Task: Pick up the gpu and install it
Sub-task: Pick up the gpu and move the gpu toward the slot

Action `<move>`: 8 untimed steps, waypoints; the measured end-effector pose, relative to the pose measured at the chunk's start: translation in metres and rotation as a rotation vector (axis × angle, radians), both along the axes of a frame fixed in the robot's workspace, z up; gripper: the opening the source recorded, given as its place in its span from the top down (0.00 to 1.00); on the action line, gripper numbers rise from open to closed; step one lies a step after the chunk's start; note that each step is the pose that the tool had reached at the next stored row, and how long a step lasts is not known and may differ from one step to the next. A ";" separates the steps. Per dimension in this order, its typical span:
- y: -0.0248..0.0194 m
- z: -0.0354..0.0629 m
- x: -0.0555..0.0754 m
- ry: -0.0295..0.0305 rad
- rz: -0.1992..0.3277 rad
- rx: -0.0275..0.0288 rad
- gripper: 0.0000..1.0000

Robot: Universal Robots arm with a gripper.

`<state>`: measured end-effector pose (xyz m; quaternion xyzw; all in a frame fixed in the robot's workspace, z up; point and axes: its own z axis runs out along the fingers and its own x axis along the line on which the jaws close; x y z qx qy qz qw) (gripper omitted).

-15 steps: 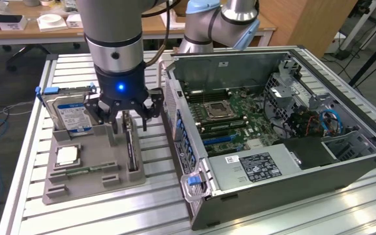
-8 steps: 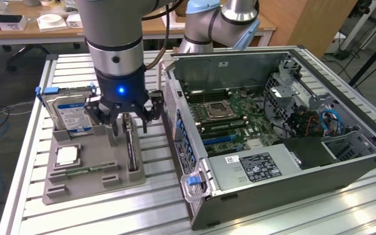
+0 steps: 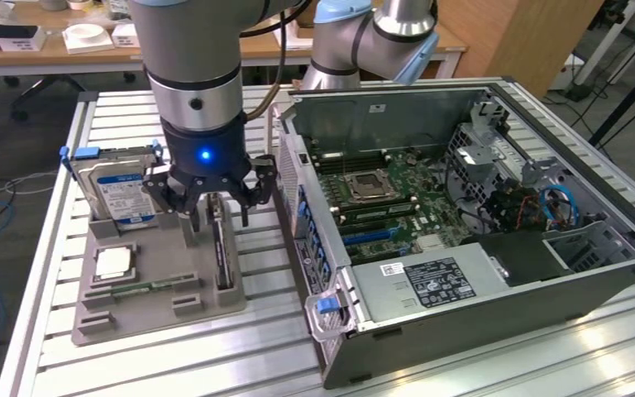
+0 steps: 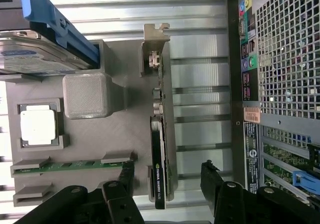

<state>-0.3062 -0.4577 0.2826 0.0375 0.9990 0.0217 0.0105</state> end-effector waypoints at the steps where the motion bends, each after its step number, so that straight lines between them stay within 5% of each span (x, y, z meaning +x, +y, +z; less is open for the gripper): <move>1: 0.0000 -0.0001 0.000 -0.0001 0.000 0.0001 0.35; 8: 0.0000 -0.0014 0.000 -0.0001 0.000 0.0001 0.35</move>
